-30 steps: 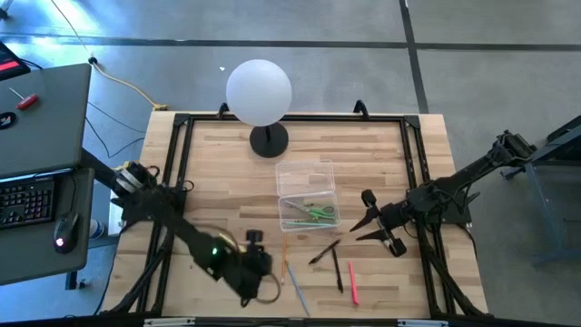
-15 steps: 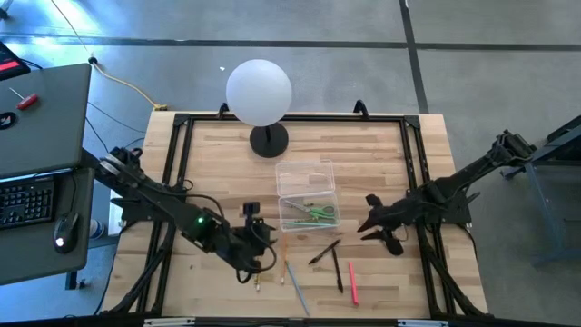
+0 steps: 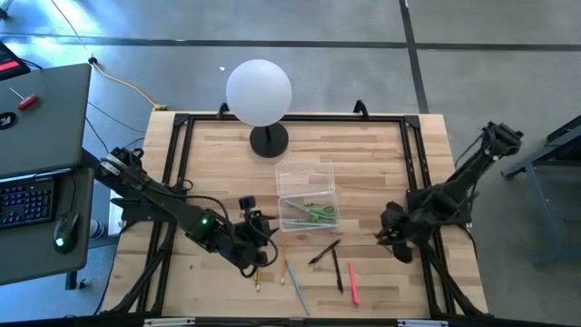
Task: Pick & place school supplies into a supply box
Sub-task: Put the right light green crayon into the transparent supply box
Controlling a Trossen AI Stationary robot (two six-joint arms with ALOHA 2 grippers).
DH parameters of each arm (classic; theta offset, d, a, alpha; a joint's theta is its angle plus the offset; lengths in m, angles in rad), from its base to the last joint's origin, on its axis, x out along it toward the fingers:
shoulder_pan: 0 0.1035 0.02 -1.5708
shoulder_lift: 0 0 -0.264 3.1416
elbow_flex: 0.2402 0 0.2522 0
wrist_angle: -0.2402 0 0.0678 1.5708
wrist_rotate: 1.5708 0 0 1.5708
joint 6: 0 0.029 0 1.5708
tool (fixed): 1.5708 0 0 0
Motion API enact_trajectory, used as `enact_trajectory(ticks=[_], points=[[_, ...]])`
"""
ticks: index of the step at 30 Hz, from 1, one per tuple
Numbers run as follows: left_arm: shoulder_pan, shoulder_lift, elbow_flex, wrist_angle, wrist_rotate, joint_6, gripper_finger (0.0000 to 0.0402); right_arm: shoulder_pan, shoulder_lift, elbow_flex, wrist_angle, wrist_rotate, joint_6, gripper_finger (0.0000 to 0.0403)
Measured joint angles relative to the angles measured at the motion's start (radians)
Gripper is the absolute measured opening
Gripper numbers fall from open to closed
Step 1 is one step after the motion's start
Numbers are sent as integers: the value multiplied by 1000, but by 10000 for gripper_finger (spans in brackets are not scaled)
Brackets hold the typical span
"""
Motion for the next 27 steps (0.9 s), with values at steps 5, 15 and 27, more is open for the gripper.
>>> enact_trajectory(ticks=[5,15,27], points=[[0,0,0,15,-34,-15,172,148,2,61,-192,83,235,64],[0,0,0,16,-33,-105,172,314,106,-36,-77,163,483,38],[0,0,1,16,-36,-108,172,229,256,-37,-83,236,528,9]])
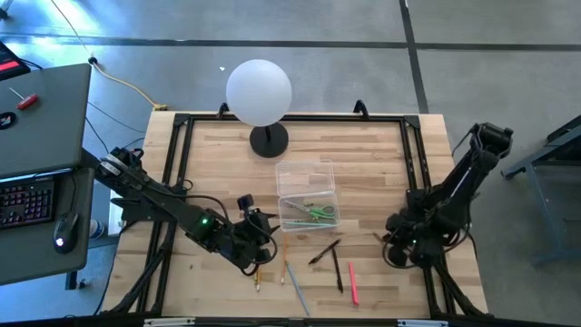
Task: Pick & place school supplies into a supply box
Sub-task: Put the right light green crayon into the transparent supply box
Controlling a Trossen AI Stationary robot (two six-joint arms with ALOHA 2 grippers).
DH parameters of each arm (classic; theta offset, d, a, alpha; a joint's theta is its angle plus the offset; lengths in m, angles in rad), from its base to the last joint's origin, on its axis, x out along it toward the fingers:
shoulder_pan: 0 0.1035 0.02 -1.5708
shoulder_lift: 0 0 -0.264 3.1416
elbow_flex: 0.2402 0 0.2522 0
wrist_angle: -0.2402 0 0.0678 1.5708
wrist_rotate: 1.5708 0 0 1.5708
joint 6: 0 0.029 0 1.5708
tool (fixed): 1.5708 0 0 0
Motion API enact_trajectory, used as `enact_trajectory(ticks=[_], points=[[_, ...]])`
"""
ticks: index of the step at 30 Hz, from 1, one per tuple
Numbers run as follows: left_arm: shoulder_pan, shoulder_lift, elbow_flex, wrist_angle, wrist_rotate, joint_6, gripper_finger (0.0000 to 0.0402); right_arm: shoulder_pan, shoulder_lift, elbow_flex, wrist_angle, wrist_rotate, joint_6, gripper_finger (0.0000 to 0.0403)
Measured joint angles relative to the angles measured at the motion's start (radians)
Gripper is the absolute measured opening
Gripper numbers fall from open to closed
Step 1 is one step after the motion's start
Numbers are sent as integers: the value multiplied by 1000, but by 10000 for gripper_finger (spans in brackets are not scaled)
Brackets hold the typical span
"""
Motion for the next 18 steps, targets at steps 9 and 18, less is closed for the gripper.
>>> enact_trajectory(ticks=[9,18], points=[[0,0,0,-1,0,0,172,-65,111,0,27,-74,3,1],[0,1,0,-2,0,3,172,-88,129,2,57,-92,2,4]])
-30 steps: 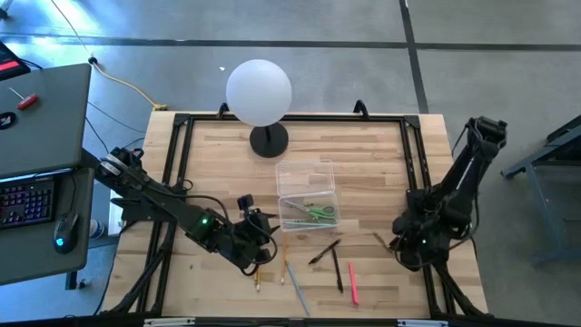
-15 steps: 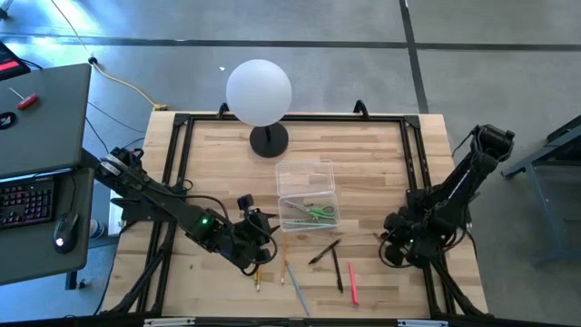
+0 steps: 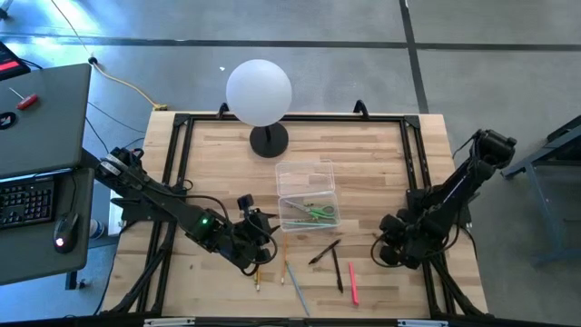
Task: Pick & place school supplies into a supply box
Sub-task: Put the right light green crayon into the transparent supply box
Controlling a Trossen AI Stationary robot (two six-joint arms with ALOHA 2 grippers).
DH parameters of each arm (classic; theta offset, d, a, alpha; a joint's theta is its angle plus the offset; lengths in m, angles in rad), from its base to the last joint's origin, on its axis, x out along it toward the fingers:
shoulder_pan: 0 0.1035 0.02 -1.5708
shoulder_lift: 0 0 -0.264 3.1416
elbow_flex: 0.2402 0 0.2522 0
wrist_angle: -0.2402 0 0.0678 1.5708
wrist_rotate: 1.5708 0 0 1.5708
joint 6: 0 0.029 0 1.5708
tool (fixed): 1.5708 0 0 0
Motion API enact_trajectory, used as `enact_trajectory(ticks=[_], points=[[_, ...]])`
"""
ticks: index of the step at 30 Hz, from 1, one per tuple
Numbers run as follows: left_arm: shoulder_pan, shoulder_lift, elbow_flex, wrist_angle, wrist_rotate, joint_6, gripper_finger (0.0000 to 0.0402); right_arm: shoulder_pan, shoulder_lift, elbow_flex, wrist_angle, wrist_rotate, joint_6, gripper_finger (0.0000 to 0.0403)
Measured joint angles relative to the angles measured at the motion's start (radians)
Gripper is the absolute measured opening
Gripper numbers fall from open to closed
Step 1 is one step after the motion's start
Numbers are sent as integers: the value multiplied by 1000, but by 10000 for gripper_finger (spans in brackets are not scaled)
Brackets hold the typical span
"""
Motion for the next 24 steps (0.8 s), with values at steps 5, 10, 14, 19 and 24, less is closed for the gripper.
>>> enact_trajectory(ticks=[5,10,14,19,24], points=[[0,0,0,-1,0,0,172,-1,0,0,0,-8,-43,1],[0,0,0,-5,0,2,172,-1,0,0,0,3,-238,4],[0,0,0,-5,0,0,172,-1,0,0,1,25,-288,1],[0,0,0,-5,0,1,172,-2,0,0,0,50,-280,4],[0,0,1,-5,1,0,172,-2,0,0,0,-2,-295,1]])
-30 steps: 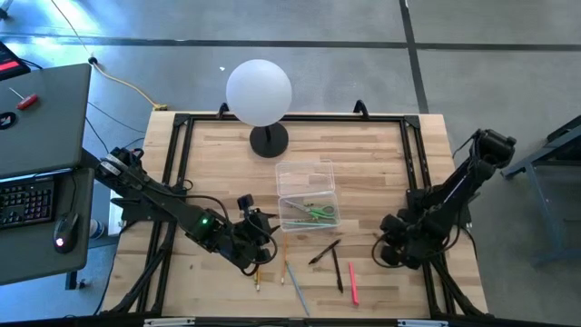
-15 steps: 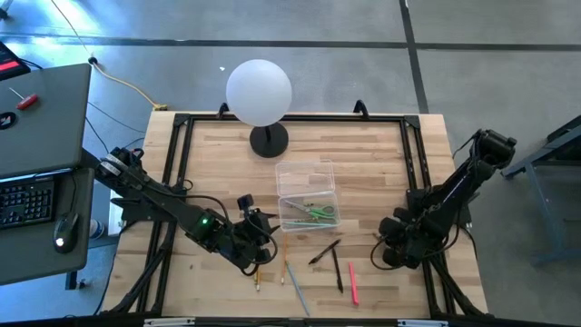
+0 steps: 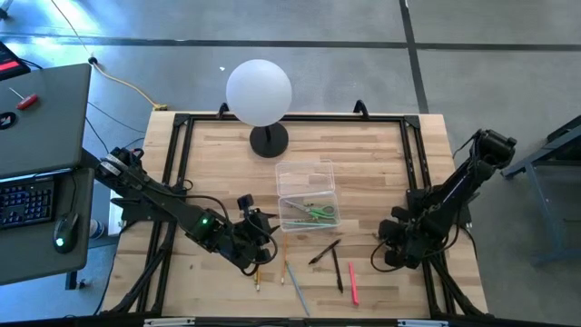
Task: Pick & place school supplies into a supply box
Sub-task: Put the right light green crayon into the transparent supply box
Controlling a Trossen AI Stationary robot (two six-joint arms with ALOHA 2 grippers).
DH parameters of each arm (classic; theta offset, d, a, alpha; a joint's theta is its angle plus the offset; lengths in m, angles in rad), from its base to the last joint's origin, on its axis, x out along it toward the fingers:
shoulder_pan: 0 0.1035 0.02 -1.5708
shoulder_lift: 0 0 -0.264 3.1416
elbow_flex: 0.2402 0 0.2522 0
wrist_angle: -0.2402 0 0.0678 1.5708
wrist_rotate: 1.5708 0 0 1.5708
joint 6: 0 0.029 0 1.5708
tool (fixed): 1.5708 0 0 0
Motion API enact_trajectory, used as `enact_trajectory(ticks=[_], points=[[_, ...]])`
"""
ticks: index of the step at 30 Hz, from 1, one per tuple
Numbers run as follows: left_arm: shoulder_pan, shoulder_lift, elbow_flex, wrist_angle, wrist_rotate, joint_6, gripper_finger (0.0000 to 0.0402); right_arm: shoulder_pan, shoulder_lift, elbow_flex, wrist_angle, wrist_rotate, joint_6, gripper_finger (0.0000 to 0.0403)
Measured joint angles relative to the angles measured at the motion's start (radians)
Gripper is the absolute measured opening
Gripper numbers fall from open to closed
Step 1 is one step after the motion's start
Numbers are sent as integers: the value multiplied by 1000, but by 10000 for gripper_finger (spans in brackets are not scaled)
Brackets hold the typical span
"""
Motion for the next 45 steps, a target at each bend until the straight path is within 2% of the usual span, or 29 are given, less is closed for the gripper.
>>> enact_trajectory(ticks=[5,8,18,22,29,34,40,45], points=[[0,0,0,0,0,0,172,-6,0,0,-1,15,20,9],[0,0,0,0,0,0,172,-31,0,0,-6,5,-41,23],[0,0,0,0,0,0,172,-72,0,0,-10,-15,-62,112],[0,0,0,1,0,0,172,-72,0,0,-10,-14,-35,135],[0,0,0,2,0,-1,172,-72,-1,0,-40,-10,-29,140],[0,0,0,12,0,-3,172,-67,-3,0,-7,10,-88,139],[0,0,0,43,1,-3,172,-67,-3,0,-9,51,-88,142],[0,0,0,56,1,-2,172,-58,-3,0,39,44,-88,142]])
